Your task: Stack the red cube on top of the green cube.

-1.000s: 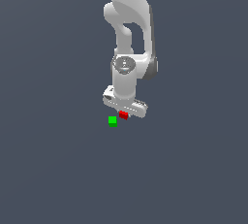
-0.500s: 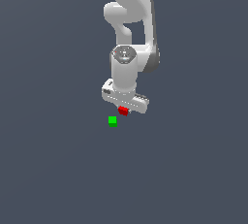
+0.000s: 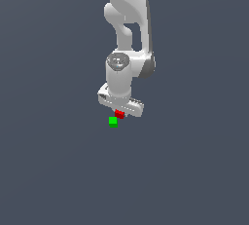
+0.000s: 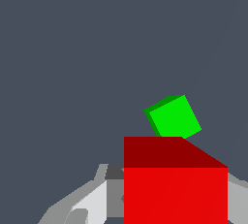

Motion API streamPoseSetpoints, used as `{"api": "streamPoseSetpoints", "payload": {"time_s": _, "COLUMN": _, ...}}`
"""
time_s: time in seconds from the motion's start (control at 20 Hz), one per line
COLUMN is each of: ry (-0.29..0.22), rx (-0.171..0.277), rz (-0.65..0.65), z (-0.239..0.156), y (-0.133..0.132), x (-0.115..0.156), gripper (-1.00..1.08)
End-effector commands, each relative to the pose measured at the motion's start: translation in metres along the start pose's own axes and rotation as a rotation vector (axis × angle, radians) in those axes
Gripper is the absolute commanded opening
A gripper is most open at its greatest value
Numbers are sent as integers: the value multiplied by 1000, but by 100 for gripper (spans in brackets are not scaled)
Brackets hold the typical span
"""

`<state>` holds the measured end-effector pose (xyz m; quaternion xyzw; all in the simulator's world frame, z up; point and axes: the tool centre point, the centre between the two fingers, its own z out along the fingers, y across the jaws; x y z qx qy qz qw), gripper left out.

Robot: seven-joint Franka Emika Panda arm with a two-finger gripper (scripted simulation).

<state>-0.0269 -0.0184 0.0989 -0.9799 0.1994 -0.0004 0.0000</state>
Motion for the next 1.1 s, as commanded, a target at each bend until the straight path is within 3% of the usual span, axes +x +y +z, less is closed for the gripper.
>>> {"api": "streamPoseSetpoints", "payload": {"time_s": 0.0, "ry": 0, "rx": 0, "rz": 1, "z": 11, "y": 11, "x": 7, "gripper": -100}}
{"api": "streamPoseSetpoints", "payload": {"time_s": 0.55, "ry": -1, "rx": 0, "rz": 1, "z": 37, "y": 32, "x": 25, "gripper": -100}}
{"api": "streamPoseSetpoints", "payload": {"time_s": 0.6, "ry": -1, "rx": 0, "rz": 1, "z": 37, "y": 32, "x": 25, "gripper": 100}}
{"api": "streamPoseSetpoints", "payload": {"time_s": 1.05, "ry": -1, "rx": 0, "rz": 1, "z": 37, "y": 32, "x": 25, "gripper": 100}}
